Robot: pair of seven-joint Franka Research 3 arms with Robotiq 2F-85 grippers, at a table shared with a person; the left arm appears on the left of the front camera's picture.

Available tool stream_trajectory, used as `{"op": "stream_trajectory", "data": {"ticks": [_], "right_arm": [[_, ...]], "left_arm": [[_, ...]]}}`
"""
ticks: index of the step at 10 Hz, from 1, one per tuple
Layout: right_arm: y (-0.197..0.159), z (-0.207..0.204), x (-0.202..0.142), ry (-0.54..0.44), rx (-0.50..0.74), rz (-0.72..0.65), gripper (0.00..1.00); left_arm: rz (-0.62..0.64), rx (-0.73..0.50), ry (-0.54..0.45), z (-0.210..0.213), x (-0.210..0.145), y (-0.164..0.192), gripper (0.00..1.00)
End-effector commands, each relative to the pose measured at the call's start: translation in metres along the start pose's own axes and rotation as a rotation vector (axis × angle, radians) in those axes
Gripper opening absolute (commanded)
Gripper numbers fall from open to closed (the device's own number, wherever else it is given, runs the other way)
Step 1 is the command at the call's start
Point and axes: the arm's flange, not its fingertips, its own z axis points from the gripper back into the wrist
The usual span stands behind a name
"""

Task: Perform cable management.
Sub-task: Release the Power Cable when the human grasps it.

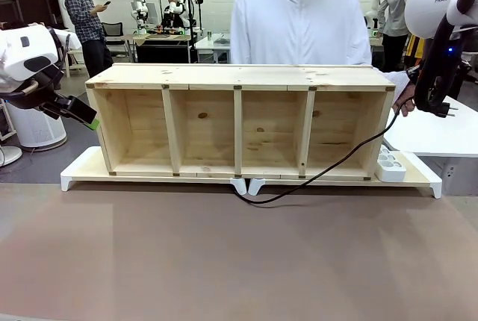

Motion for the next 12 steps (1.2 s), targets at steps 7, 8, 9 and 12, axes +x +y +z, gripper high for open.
{"op": "stream_trajectory", "data": {"ticks": [7, 8, 9, 12], "right_arm": [[0.0007, 0.0001, -0.0001, 0.000, 0.000, 0.001, 0.21], [0.0005, 0.0006, -0.0007, -0.002, -0.002, -0.011, 0.31], [0.0001, 0.0009, -0.0013, -0.002, -0.002, -0.014, 0.41], [-0.0005, 0.0004, -0.0019, -0.009, 0.003, -0.010, 0.71]], "left_arm": [[0.007, 0.000, 0.000, 0.0002, -0.0002, 0.0005, 1.00], [0.007, 0.000, 0.000, 0.0002, -0.0002, 0.0005, 1.00], [0.007, 0.000, 0.000, 0.0002, -0.0002, 0.0005, 1.00], [0.007, 0.000, 0.000, 0.0002, -0.0002, 0.0005, 1.00]]}}
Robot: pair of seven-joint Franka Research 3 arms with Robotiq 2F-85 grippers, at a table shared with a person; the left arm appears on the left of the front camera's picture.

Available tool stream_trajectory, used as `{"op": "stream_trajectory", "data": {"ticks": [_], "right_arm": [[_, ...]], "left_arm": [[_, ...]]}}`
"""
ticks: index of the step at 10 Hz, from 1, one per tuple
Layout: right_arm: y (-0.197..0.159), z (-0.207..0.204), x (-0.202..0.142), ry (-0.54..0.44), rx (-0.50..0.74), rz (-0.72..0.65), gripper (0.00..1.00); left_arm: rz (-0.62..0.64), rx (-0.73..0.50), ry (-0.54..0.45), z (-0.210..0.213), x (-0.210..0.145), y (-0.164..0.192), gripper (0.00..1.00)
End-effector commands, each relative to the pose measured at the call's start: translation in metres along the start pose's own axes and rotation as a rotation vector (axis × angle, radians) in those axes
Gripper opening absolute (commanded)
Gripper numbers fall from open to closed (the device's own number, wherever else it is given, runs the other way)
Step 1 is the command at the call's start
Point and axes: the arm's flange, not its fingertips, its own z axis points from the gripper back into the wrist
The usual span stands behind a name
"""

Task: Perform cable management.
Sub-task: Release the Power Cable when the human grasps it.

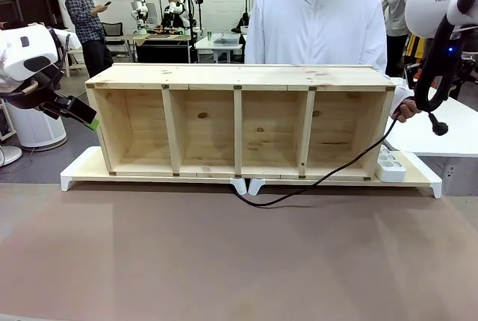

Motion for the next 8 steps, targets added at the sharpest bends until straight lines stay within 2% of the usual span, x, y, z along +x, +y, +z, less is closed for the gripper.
{"op": "stream_trajectory", "data": {"ticks": [1, 3, 4, 5, 8], "right_arm": [[-0.0008, 0.0000, -0.0024, -0.009, 0.009, -0.005, 0.81], [-0.0013, 0.0001, -0.0027, -0.009, 0.008, -0.001, 1.00], [0.0004, -0.0017, -0.0022, -0.033, -0.013, 0.033, 1.00], [-0.0001, 0.0003, 0.0000, -0.001, 0.000, 0.000, 1.00], [-0.0001, 0.0003, 0.0000, -0.001, 0.000, 0.000, 1.00]], "left_arm": [[0.007, 0.000, 0.000, 0.0002, -0.0002, 0.0005, 1.00], [0.007, 0.000, 0.000, 0.0002, -0.0002, 0.0005, 1.00], [0.007, 0.000, 0.000, 0.0002, -0.0002, 0.0005, 1.00], [0.007, 0.000, 0.000, 0.0002, -0.0002, 0.0005, 1.00], [0.007, 0.000, 0.000, 0.0002, -0.0002, 0.0005, 1.00]]}}
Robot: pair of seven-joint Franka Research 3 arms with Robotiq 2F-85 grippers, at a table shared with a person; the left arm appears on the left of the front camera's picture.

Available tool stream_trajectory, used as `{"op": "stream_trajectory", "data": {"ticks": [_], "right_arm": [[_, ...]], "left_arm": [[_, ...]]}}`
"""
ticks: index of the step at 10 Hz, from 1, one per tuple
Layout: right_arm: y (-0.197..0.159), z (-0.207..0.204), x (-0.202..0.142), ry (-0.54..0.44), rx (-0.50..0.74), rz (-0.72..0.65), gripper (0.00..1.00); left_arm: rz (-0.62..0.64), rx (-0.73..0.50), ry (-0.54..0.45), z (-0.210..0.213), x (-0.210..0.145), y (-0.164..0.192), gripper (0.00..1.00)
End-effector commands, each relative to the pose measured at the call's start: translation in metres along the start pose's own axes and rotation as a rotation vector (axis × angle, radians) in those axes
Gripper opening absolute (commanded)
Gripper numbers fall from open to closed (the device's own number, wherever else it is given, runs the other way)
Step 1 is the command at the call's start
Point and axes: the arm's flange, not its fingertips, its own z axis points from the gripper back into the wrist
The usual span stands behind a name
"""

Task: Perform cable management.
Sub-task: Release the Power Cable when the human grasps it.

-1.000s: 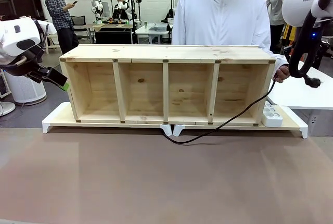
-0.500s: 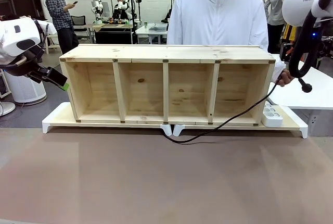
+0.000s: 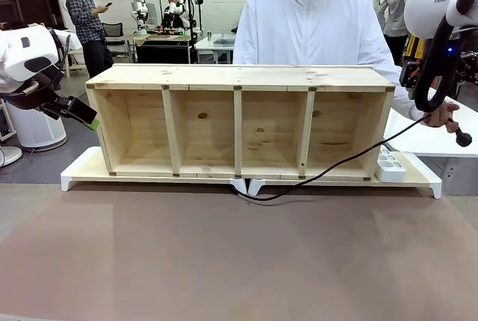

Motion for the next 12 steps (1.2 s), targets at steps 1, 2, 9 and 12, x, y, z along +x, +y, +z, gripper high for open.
{"op": "stream_trajectory", "data": {"ticks": [1, 2, 9, 12], "right_arm": [[-0.0005, -0.0004, -0.0003, 0.004, 0.003, -0.005, 1.00], [-0.0005, -0.0004, -0.0003, 0.004, 0.003, -0.005, 1.00], [-0.0005, -0.0004, -0.0003, 0.004, 0.003, -0.005, 1.00], [-0.0005, -0.0004, -0.0003, 0.004, 0.003, -0.005, 1.00]], "left_arm": [[0.007, 0.000, 0.000, 0.0002, -0.0002, 0.0005, 1.00], [0.007, 0.000, 0.000, 0.0002, -0.0002, 0.0005, 1.00], [0.007, 0.000, 0.000, 0.0002, -0.0002, 0.0005, 1.00], [0.007, 0.000, 0.000, 0.0002, -0.0002, 0.0005, 1.00]]}}
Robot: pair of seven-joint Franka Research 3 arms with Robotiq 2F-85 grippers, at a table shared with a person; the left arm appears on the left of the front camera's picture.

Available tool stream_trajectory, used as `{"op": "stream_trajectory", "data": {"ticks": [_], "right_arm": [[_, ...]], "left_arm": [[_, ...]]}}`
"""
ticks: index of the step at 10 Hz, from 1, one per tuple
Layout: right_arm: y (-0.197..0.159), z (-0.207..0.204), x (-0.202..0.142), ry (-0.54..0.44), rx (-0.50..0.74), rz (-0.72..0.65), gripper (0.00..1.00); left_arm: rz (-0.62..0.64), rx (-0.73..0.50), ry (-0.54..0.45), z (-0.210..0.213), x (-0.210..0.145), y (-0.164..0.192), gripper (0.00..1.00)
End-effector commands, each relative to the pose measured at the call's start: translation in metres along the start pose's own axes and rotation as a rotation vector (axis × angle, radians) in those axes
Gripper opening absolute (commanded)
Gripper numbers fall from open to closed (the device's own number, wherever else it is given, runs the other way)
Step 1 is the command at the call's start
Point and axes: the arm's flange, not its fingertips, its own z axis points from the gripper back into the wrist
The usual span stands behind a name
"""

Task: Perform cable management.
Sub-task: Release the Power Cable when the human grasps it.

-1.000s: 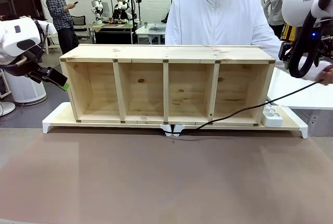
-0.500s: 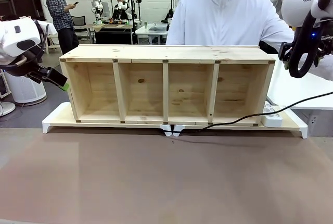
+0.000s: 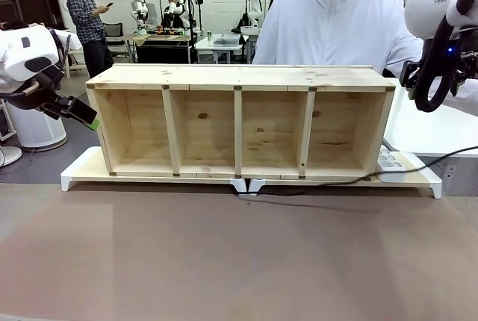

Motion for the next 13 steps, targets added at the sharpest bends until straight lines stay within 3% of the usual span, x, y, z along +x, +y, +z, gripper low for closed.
{"op": "stream_trajectory", "data": {"ticks": [1, 13], "right_arm": [[-0.0005, -0.0004, -0.0003, 0.004, 0.003, -0.005, 1.00], [-0.0005, -0.0004, -0.0003, 0.004, 0.003, -0.005, 1.00]], "left_arm": [[0.007, 0.000, 0.000, 0.0002, -0.0002, 0.0005, 1.00], [0.007, 0.000, 0.000, 0.0002, -0.0002, 0.0005, 1.00]]}}
